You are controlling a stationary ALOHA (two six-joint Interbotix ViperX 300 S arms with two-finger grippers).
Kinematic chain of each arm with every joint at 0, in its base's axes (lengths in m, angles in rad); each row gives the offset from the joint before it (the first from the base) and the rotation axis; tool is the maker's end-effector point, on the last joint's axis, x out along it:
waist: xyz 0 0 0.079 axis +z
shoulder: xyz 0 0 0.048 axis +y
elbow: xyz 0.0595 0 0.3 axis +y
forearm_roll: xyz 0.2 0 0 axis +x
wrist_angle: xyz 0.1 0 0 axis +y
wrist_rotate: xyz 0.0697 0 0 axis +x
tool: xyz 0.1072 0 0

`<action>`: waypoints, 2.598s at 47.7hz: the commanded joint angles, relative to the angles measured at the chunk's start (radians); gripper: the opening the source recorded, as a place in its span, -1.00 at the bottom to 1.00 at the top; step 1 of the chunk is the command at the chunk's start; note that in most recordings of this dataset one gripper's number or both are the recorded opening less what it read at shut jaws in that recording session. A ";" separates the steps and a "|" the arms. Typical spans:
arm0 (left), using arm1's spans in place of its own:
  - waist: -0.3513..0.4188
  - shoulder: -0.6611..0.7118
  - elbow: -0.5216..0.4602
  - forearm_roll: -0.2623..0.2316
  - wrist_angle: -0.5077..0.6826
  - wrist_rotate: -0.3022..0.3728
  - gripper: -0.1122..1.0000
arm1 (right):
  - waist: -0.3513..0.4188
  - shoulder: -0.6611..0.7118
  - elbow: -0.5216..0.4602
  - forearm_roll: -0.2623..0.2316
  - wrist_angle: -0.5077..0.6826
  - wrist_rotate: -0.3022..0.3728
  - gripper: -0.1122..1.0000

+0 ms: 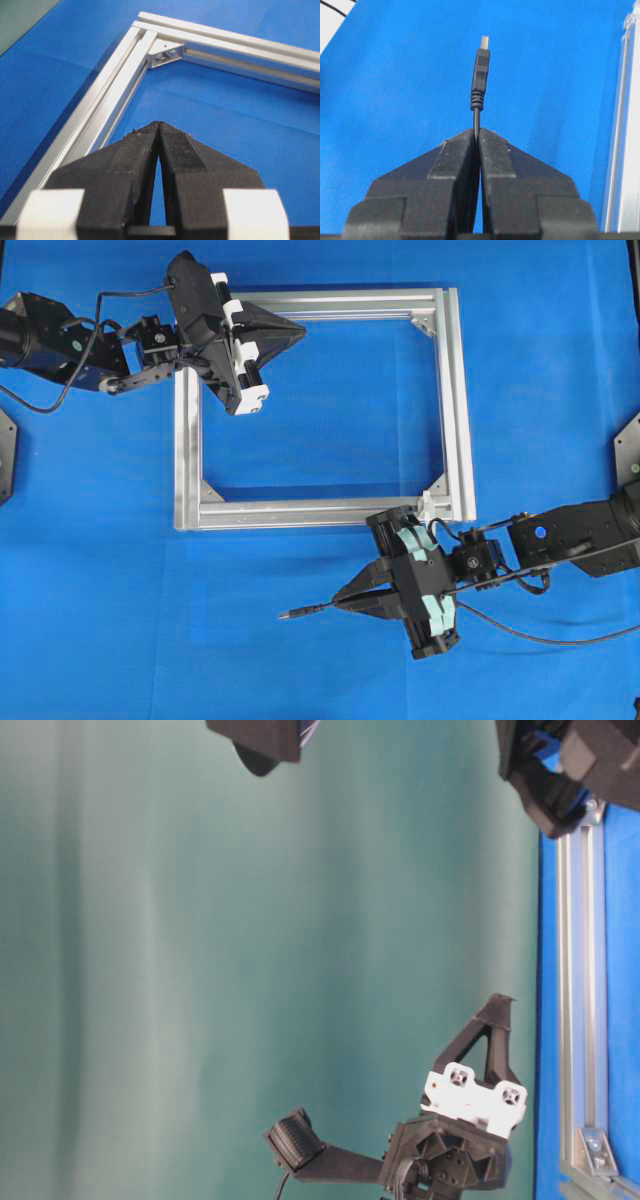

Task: Insert the wire through the string loop located on the right side.
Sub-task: 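Lift the cable and carry it toward the white zip-tie loop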

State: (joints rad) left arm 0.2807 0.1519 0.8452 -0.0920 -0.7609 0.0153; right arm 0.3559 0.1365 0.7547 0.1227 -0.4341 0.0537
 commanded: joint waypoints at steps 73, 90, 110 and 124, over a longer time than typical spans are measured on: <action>0.002 -0.034 -0.005 0.003 -0.005 0.003 -0.80 | -0.003 -0.673 0.611 0.060 0.114 0.011 -0.86; 0.002 -0.034 -0.002 0.003 -0.005 0.003 -0.80 | -0.026 -0.669 0.611 0.061 0.118 0.008 -0.86; 0.002 -0.035 -0.003 0.003 -0.005 0.003 -0.80 | -0.129 -0.669 0.615 0.057 0.118 0.003 -0.86; 0.002 -0.035 -0.003 0.003 -0.005 0.003 -0.80 | -0.132 -0.669 0.615 0.055 0.118 0.003 -0.86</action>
State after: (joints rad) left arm 0.2807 0.1519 0.8498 -0.0905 -0.7609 0.0169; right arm 0.2255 -0.5308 1.3790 0.1810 -0.3114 0.0583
